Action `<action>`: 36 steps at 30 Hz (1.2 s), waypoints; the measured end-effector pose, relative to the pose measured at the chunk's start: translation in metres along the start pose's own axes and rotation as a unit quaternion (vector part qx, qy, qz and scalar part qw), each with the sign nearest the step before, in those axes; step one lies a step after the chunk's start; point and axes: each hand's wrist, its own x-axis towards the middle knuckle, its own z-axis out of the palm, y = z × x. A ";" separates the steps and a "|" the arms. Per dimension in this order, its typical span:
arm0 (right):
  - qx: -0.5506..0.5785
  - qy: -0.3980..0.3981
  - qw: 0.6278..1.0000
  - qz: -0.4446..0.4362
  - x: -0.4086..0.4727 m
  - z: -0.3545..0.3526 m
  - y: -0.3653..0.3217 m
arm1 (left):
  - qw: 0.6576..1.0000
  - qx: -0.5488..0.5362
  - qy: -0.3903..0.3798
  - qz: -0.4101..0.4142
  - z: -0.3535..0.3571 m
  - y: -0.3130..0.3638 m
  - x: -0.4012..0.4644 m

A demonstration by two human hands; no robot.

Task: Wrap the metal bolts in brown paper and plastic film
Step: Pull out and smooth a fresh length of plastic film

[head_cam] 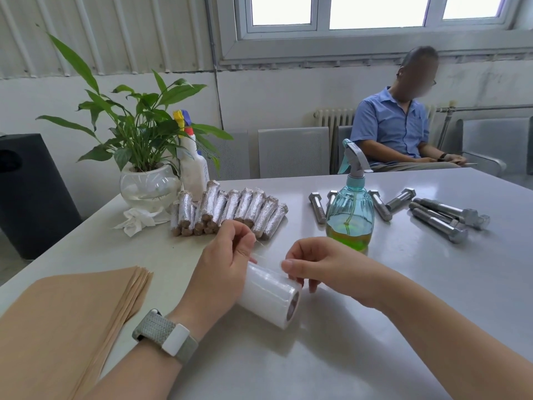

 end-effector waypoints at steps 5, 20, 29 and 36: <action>-0.030 0.039 0.998 -0.031 0.002 -0.004 0.001 | 0.999 0.027 -0.020 -0.009 -0.005 -0.006 0.002; -0.070 0.059 0.991 -0.098 0.000 -0.009 -0.006 | 0.996 -0.071 -0.057 0.018 -0.029 0.001 0.010; -0.055 0.053 0.991 -0.110 -0.001 -0.006 -0.009 | 0.984 -0.096 -0.148 -0.020 -0.046 0.014 0.028; -0.059 0.050 0.990 -0.122 -0.002 -0.006 -0.009 | 0.926 0.238 -0.229 0.181 -0.023 0.042 0.046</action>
